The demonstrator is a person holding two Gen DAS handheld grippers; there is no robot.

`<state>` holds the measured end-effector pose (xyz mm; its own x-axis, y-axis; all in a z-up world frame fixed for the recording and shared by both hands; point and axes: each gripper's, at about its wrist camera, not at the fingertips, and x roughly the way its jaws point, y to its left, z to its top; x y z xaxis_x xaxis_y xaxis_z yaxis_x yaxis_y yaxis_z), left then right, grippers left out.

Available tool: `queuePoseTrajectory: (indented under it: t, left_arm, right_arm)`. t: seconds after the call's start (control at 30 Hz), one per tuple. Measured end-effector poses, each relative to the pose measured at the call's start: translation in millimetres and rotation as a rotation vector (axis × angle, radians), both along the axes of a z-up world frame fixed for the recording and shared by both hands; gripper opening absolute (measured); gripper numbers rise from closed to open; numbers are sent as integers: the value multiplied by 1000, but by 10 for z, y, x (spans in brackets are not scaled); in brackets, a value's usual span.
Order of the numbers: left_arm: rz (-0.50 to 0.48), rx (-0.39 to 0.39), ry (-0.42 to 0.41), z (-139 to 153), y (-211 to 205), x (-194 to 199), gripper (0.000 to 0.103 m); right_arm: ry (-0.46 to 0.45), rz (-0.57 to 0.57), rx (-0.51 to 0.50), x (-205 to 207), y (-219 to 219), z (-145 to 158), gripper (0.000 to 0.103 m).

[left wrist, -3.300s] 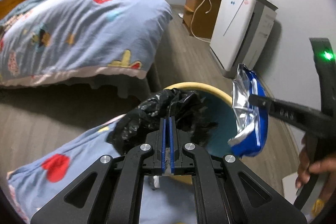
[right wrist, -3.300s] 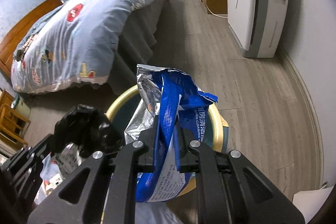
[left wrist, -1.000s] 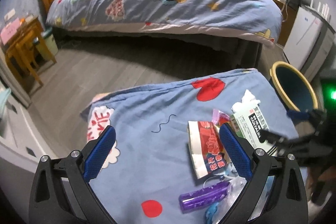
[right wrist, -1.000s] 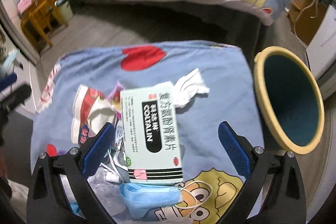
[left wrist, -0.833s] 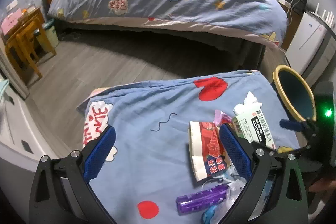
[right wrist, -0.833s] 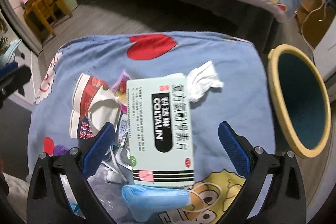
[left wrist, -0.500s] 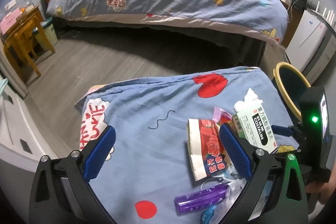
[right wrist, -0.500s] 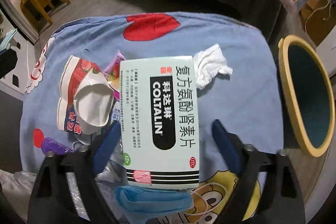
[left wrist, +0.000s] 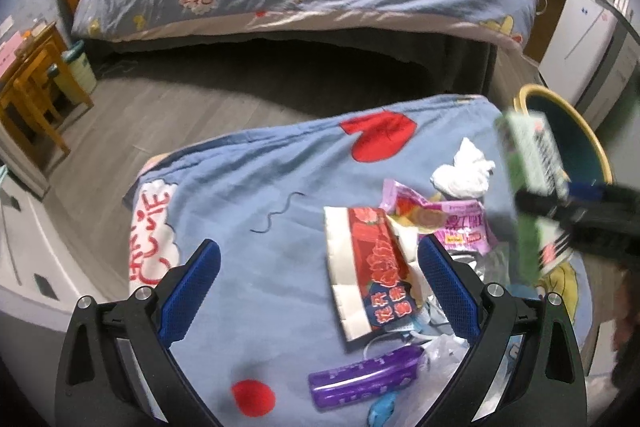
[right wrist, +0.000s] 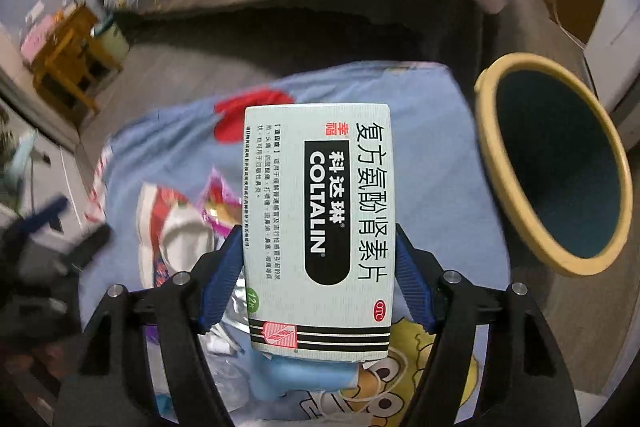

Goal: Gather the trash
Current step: 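Grasp the red floral paper packet with the left gripper while the right gripper holds the box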

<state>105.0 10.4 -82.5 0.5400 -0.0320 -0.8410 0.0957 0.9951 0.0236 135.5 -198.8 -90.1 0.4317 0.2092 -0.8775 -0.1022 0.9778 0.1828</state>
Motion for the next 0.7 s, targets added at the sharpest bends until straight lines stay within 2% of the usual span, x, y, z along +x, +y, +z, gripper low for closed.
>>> queuePoseTrajectory:
  t: [0.27,0.47,0.7]
  left_arm:
    - [-62,-23,103,-302,-286,58,98]
    - [-57,11,157,-502,-368,100,98]
    - [-9,-89,188,-560,-268,166,98]
  right_arm:
    - [-91,-33,-20,70,-166,344,70]
    - [-115,-31,-6,54,-222,456,70]
    - [-129,-25,11,53,-231,516,70]
